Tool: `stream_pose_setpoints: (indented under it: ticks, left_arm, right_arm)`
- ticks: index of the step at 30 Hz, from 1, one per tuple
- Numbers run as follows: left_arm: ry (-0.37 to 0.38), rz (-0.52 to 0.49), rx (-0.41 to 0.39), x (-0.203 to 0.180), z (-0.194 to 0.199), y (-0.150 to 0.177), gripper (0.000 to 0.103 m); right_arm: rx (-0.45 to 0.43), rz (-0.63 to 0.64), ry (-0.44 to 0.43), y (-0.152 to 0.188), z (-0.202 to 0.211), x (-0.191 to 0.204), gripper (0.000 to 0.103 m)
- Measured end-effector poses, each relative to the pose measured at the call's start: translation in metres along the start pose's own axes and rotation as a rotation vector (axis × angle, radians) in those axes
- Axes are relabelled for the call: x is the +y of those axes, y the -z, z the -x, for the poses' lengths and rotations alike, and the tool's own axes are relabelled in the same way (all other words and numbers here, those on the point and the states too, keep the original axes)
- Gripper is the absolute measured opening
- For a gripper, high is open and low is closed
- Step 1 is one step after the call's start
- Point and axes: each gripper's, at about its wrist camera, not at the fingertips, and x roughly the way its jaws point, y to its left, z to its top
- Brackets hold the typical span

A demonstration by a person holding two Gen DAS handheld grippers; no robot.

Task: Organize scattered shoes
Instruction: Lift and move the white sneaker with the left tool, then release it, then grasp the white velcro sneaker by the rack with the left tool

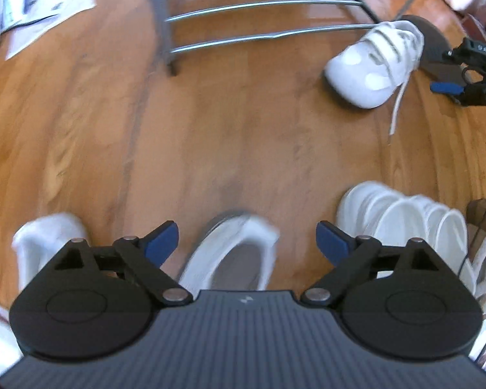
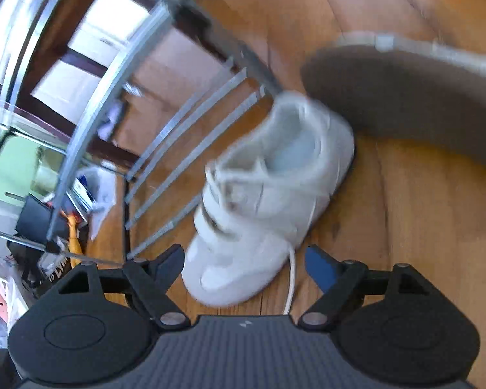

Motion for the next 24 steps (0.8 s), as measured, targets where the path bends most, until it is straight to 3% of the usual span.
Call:
stream_pose_setpoints:
  ticks: [4,9,12,16,20,24]
  left_arm:
    - [-0.067,0.039,-0.007,0.027,0.017,0.024,0.099]
    - [-0.117,0.046,0.055,0.042,0.000,0.047,0.100]
    - [-0.119,0.016,0.090,0.037,-0.018,0.055,0.100]
    - [-0.098,-0.046,0.111,0.027,-0.039,0.057,0.100]
    - [-0.119,-0.114,0.134,0.022,-0.070,0.053,0.103]
    - [-0.039,-0.045,0.179,0.032,-0.095,0.047,0.103]
  right_arm:
    - [0.131,0.005,0.029,0.018,-0.024,0.026,0.083]
    - [0.281,0.091,-0.018,0.049,-0.040,0.075,0.084]
    - [0.309,0.103,-0.007,0.054,-0.038,0.088,0.084]
    - [0.241,0.030,0.040,0.037,-0.016,0.077,0.084]
    - [0.097,-0.182,0.087,0.009,0.015,0.030,0.088]
    - [0.027,-0.301,0.108,-0.005,0.032,-0.002,0.088]
